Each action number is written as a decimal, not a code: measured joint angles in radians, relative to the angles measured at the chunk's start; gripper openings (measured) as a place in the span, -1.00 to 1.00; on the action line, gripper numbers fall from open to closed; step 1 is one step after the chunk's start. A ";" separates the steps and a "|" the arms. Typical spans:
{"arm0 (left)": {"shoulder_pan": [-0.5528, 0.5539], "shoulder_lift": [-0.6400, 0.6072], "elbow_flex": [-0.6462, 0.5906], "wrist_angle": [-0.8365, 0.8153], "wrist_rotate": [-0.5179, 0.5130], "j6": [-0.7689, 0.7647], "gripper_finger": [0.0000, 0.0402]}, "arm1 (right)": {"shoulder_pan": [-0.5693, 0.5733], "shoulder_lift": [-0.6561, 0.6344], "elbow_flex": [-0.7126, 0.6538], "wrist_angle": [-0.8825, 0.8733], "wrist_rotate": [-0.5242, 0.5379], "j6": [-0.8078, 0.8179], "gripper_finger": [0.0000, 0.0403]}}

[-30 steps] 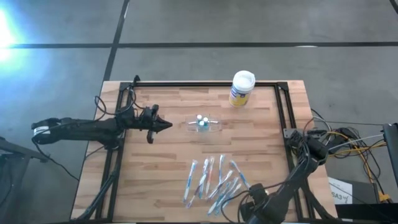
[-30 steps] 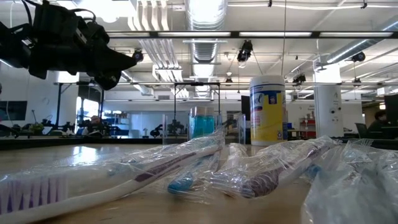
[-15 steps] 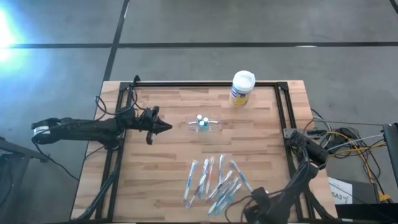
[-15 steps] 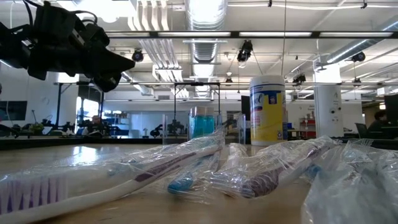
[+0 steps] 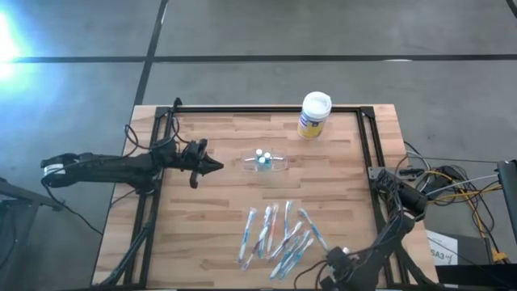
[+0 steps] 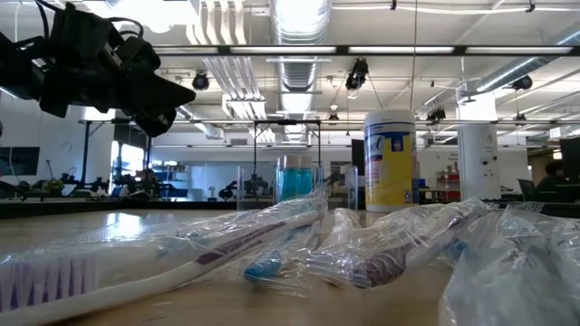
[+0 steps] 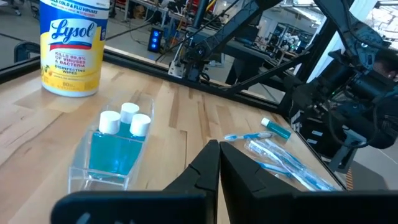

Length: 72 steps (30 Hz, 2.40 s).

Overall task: Pick & Place toothbrushing station
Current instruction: Put the blue mouthwash into the transparent organizer

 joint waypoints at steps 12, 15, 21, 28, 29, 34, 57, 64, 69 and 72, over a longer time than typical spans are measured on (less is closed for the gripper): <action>0.000 0.000 0.000 0.000 0.000 0.002 -0.94 | -0.018 0.001 -0.162 0.062 -0.002 -0.035 -0.87; 0.000 0.000 0.003 0.000 0.000 0.003 -0.93 | -0.043 -0.001 -0.205 0.078 -0.008 -0.081 -0.87; 0.000 0.000 0.006 0.001 0.000 0.003 -0.93 | -0.131 -0.012 -0.270 0.078 -0.028 -0.232 -0.87; 0.000 0.000 0.006 0.001 0.000 0.003 -0.93 | -0.239 -0.034 -0.295 0.059 0.069 -0.397 -0.87; 0.000 0.000 0.005 0.001 0.000 0.003 -0.94 | -0.246 -0.045 -0.303 0.064 0.083 -0.409 -0.87; 0.000 0.000 0.002 -0.001 0.000 0.003 -0.94 | -0.254 -0.142 -0.319 0.030 0.120 -0.386 -0.87; -0.002 0.000 0.000 -0.028 0.019 0.002 -0.93 | -0.139 -0.266 -0.326 0.249 0.091 0.078 -0.22; -0.003 0.000 0.000 -0.029 0.026 0.000 -0.93 | -0.136 -0.217 -0.328 0.277 0.046 0.114 0.08; -0.005 0.000 0.000 -0.029 0.027 -0.004 -0.93 | -0.134 -0.201 -0.370 0.345 0.039 0.118 0.12; -0.005 0.000 0.000 -0.029 0.029 -0.008 -0.92 | -0.133 -0.197 -0.419 0.462 0.025 0.113 0.11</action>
